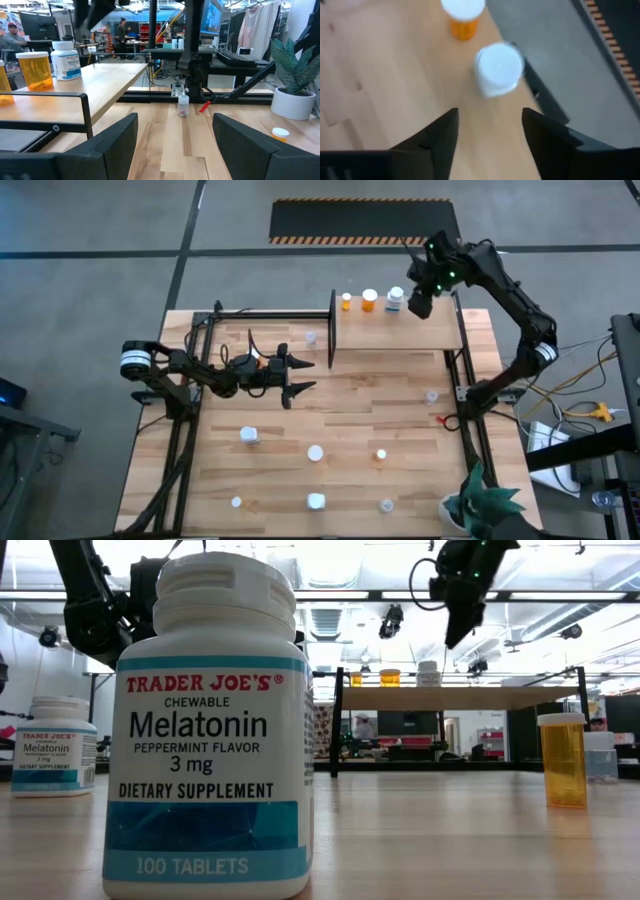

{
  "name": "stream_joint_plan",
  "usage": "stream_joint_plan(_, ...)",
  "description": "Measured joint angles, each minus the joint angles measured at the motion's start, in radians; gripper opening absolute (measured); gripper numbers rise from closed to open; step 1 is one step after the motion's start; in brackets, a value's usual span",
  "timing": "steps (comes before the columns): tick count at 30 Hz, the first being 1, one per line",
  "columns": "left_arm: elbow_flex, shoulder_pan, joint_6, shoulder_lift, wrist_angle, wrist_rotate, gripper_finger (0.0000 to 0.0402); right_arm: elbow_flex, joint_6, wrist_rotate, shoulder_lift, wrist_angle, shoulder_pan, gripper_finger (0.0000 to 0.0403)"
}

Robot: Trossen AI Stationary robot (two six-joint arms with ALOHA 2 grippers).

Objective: Pick and place medicine bottles onto shelf by color
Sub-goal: Put the middle white pill bottle on the shelf

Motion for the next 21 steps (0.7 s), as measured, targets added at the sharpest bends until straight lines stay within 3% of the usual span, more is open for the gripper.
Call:
stream_joint_plan(4, 0.0, 0.0, 0.0, 0.0, 0.0, 0.0, 0.0242, -0.168, 0.052, 0.0, -0.063, 0.062, 0.016, 0.0124)
stream_joint_plan(9, 0.0, 0.0, 0.0, 0.0, 0.0, -0.001, 0.022, -0.392, 0.176, 0.0, -0.169, 0.362, 0.04, 0.0024)
stream_joint_plan(14, 0.0, 0.011, 0.0, 0.0, 0.0, -0.001, 0.0156, -0.523, 0.264, 0.008, -0.227, 0.504, 0.043, 0.0013)
stream_joint_plan(21, 0.0, 0.02, 0.007, 0.0, 0.0, -0.002, 0.0075, -0.584, 0.366, 0.009, -0.24, 0.619, 0.043, 0.0011)
